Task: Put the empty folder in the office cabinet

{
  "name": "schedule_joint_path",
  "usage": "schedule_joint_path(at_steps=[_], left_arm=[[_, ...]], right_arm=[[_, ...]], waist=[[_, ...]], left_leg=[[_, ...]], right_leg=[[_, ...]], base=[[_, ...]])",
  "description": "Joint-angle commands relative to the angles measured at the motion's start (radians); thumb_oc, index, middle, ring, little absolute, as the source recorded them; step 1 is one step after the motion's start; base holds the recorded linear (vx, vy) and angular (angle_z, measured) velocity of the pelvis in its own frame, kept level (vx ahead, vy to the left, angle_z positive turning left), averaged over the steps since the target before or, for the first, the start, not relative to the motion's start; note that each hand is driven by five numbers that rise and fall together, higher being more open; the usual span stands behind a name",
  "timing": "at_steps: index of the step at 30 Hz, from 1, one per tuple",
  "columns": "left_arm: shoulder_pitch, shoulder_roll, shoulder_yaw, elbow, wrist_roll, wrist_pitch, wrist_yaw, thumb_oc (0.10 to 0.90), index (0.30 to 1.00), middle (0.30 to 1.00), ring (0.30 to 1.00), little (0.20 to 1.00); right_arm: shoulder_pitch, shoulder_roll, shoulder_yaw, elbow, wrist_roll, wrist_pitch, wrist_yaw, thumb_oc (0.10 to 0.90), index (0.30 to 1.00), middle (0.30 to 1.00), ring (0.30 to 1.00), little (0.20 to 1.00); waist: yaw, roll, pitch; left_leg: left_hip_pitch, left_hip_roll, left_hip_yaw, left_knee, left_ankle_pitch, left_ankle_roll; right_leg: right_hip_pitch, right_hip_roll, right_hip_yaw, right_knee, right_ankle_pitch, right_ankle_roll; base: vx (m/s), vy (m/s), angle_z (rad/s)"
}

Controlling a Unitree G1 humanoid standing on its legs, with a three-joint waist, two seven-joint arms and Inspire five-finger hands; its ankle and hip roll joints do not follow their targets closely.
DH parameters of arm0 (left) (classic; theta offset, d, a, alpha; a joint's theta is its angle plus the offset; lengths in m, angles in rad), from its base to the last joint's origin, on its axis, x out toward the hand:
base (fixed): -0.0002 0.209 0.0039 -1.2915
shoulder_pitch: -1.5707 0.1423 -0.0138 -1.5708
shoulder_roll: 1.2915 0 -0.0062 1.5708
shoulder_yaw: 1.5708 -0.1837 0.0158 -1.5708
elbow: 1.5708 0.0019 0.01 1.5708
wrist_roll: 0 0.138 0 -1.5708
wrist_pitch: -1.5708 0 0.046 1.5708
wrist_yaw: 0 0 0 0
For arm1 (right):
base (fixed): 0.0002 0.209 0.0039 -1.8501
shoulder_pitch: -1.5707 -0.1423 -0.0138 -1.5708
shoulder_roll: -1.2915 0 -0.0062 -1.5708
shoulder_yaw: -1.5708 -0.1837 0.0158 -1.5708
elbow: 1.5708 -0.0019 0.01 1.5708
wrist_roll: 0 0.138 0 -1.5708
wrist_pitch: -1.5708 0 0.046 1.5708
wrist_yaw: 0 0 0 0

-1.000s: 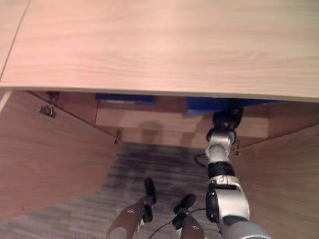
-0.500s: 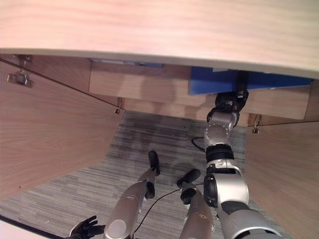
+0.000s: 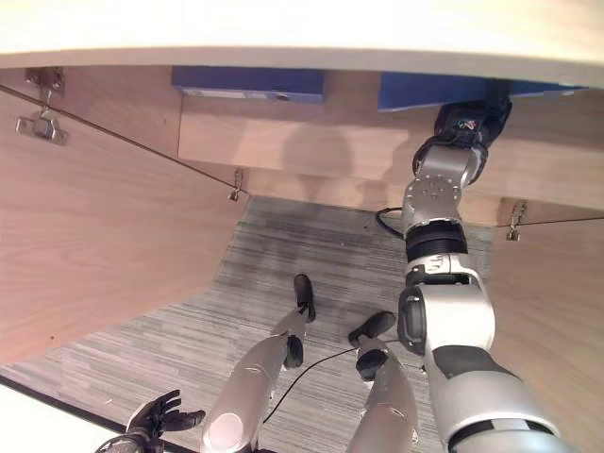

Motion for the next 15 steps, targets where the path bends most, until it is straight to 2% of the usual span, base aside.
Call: schedule_joint_path(at_steps=[1,2,3,10,15], left_arm=[[0.095,0.095,-0.049,0.051,-0.032,0.028,0.045,0.800,0.900,0.900,0.900,0.900],[0.094,0.097,-0.050,0.051,-0.034,0.027,0.043,0.800,0.900,0.900,0.900,0.900],[0.095,0.100,-0.052,0.048,-0.033,0.028,0.040,0.800,0.900,0.900,0.900,0.900],[0.099,0.107,-0.066,0.012,-0.057,0.036,0.033,0.800,0.900,0.900,0.900,0.900],[0.110,0.109,-0.070,-0.024,-0.062,0.041,0.027,0.800,0.900,0.900,0.900,0.900]], right_arm=[[-0.118,-0.110,0.069,-0.096,-0.038,-0.061,0.048,0.400,0.300,0.300,0.300,0.300],[-0.126,-0.120,0.080,-0.082,-0.036,-0.055,0.049,0.653,0.679,0.679,0.679,0.679],[-0.135,-0.131,0.093,-0.065,-0.040,-0.047,0.044,0.800,0.900,0.900,0.900,0.900],[-0.139,-0.128,0.124,-0.032,-0.032,0.002,0.062,0.800,0.900,0.900,0.900,0.900],[-0.106,-0.064,0.133,-0.083,0.018,0.015,0.126,0.800,0.900,0.900,0.900,0.900]], waist=[[0.030,-0.023,-0.059],[0.032,-0.023,-0.059],[0.035,-0.025,-0.060],[0.039,-0.023,-0.045],[0.040,-0.019,-0.030]], left_leg=[[0.035,0.069,0.033,0.066,-0.124,-0.159],[0.038,0.068,0.033,0.064,-0.123,-0.159],[0.039,0.067,0.031,0.063,-0.123,-0.159],[0.048,0.068,0.032,0.051,-0.117,-0.158],[0.058,0.067,0.038,0.042,-0.115,-0.158]], right_leg=[[0.023,0.024,0.035,-0.200,0.131,0.107],[0.024,0.024,0.035,-0.201,0.132,0.108],[0.024,0.025,0.036,-0.202,0.132,0.108],[0.023,0.030,0.034,-0.203,0.134,0.109],[0.026,0.034,0.036,-0.212,0.140,0.110]], base=[[0.00,0.000,0.00],[0.00,0.000,0.00],[0.00,0.000,0.00],[0.00,0.000,0.00],[0.00,0.000,0.00]])
